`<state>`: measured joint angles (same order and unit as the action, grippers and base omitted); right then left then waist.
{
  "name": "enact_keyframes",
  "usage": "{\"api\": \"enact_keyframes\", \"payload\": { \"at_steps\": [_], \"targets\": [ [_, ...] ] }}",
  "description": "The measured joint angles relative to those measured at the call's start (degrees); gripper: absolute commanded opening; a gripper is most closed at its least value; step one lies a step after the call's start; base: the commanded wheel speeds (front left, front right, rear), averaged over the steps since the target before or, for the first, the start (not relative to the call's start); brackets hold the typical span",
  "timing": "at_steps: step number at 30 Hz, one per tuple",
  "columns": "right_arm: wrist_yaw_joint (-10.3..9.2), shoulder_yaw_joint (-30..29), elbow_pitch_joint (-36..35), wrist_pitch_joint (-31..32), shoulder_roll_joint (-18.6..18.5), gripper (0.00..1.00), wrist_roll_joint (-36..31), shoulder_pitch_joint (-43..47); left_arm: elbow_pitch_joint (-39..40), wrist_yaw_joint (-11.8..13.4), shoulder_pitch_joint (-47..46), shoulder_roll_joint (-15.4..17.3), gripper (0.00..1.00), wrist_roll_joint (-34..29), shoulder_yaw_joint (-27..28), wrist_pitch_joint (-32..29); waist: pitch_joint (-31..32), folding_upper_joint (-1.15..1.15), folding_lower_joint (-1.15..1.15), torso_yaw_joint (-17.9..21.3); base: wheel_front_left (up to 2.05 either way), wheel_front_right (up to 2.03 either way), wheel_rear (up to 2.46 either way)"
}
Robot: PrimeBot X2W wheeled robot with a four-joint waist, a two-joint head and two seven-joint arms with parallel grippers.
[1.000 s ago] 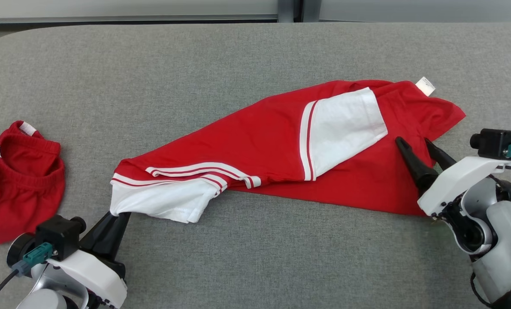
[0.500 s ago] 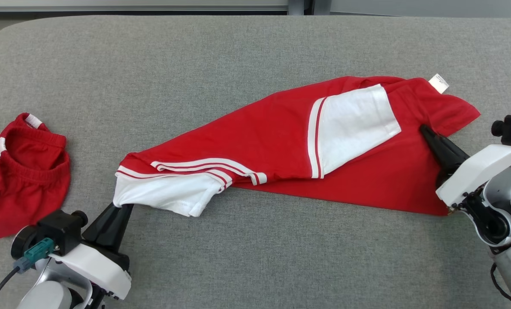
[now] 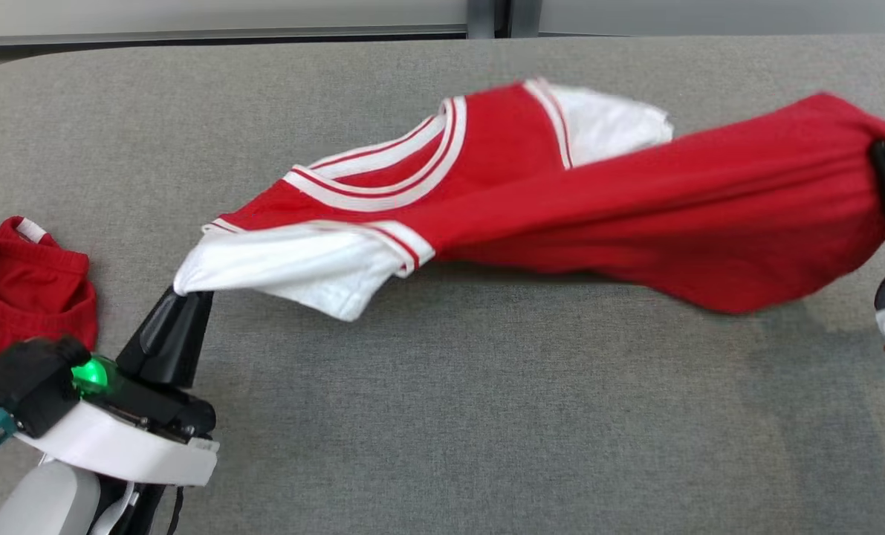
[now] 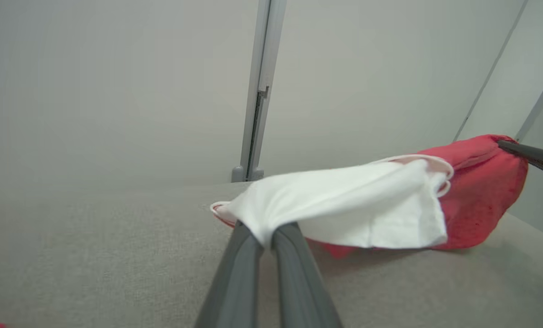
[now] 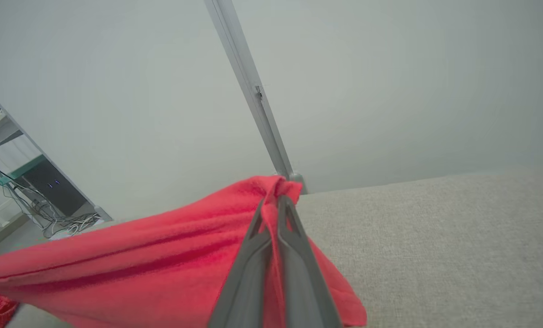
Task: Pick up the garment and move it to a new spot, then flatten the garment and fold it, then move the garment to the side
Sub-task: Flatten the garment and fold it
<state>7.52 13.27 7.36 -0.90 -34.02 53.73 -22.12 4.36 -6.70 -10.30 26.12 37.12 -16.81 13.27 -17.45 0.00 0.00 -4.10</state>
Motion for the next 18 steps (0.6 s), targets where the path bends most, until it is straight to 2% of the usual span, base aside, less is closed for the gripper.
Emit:
{"api": "enact_keyframes", "payload": {
  "at_steps": [3, 5, 6, 7, 8, 9, 13, 18],
  "targets": [
    [-0.01, -0.2, -2.4, 1.8, 0.2, 0.00, -1.6, 6.3, -0.9, -0.1, 1.9, 0.9, 0.00, 0.7, 0.1, -0.5, -0.9, 0.00, 0.00, 0.5, 0.00, 0.00, 0.00],
    [0.00, -0.8, -2.9, 2.3, 1.6, 0.01, -2.8, 10.5, -2.2, 0.3, 2.8, 1.0, 0.00, 0.8, 0.4, -0.3, -1.6, 0.00, 0.00, 0.7, 0.00, 0.00, 0.00],
    [0.00, -1.1, -3.0, 2.5, 2.5, 0.35, -3.1, 12.7, -3.0, 0.5, 3.0, 0.8, 0.00, 0.8, 0.4, -0.2, -2.0, 0.00, 0.00, 0.8, 0.00, 0.00, 0.00],
    [0.00, -1.4, -3.1, 2.5, 3.5, 0.35, -3.4, 14.9, -3.6, 0.6, 3.0, 0.6, 0.00, 0.8, 0.5, -0.1, -2.3, 0.00, 0.00, 0.9, 0.00, 0.00, 0.00],
    [0.00, -1.5, -3.4, 2.6, 4.4, 0.88, -3.8, 17.1, -4.3, 0.7, 3.1, 0.5, 0.00, 0.8, 0.7, 0.1, -2.6, 0.00, 0.00, 0.9, 0.00, 0.00, 0.00],
    [0.01, -1.7, -4.0, 2.7, 5.2, 1.00, -3.9, 19.2, -4.9, 0.7, 3.1, 0.4, 0.00, 1.0, 1.0, 0.3, -2.9, 0.00, 0.00, 1.0, 0.00, 0.00, 0.00],
    [-0.03, -3.1, -8.4, 3.3, 7.7, 1.00, -2.0, 26.7, -7.5, 1.0, 4.1, 0.4, 0.00, 1.2, 2.7, 0.9, -3.4, 0.00, 0.00, 1.4, 0.00, 0.00, 0.00],
    [-0.03, -2.9, -16.6, 5.8, 7.9, 1.00, 1.3, 32.0, -9.0, 0.9, 4.1, -0.1, 0.00, 1.2, 4.2, 1.4, -3.6, 0.00, 0.00, 2.1, 0.00, 0.00, 0.00]
  ]
}}
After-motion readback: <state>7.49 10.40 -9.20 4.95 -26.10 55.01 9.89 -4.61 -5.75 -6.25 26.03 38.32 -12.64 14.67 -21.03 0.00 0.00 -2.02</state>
